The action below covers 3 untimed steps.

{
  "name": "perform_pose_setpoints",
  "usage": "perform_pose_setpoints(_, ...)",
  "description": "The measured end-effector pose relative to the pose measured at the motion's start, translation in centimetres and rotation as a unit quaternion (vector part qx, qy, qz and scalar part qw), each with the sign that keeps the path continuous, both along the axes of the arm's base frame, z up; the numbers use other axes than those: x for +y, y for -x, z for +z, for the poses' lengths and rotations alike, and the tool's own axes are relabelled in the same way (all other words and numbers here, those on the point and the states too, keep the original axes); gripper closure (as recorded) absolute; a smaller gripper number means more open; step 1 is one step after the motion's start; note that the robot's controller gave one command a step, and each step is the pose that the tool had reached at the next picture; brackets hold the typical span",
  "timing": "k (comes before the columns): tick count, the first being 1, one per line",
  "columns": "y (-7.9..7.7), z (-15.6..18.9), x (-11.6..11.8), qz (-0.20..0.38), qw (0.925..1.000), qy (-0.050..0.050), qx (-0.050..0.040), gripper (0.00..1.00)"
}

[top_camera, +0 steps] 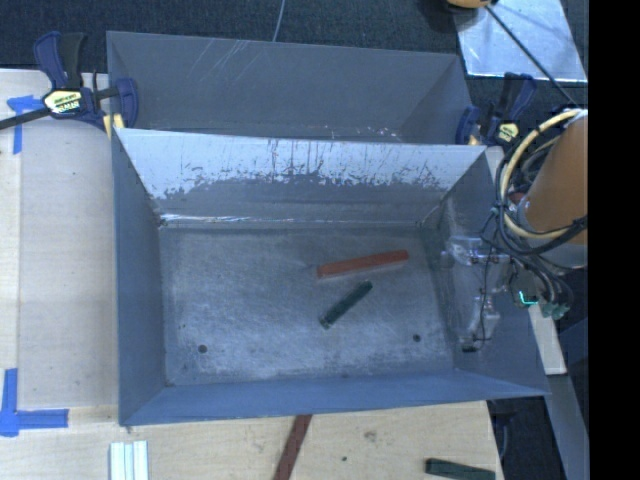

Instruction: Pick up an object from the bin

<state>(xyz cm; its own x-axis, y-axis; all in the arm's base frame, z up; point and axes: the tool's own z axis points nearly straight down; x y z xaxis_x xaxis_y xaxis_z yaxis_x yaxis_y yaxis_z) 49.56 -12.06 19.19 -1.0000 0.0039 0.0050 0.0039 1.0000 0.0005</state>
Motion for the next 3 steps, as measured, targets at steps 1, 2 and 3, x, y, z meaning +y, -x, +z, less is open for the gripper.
perform_pose_setpoints(1,-0.2,0.4,0.0,0.002,1.0000,0.001,-0.0042,0.00)
perform_pose_setpoints(2,-2.3,-3.8,3.5,0.031,0.9995,0.002,-0.0073,0.00)
perform_pose_setpoints(3,-2.0,-7.7,8.2,0.079,0.9969,0.000,-0.0037,0.00)
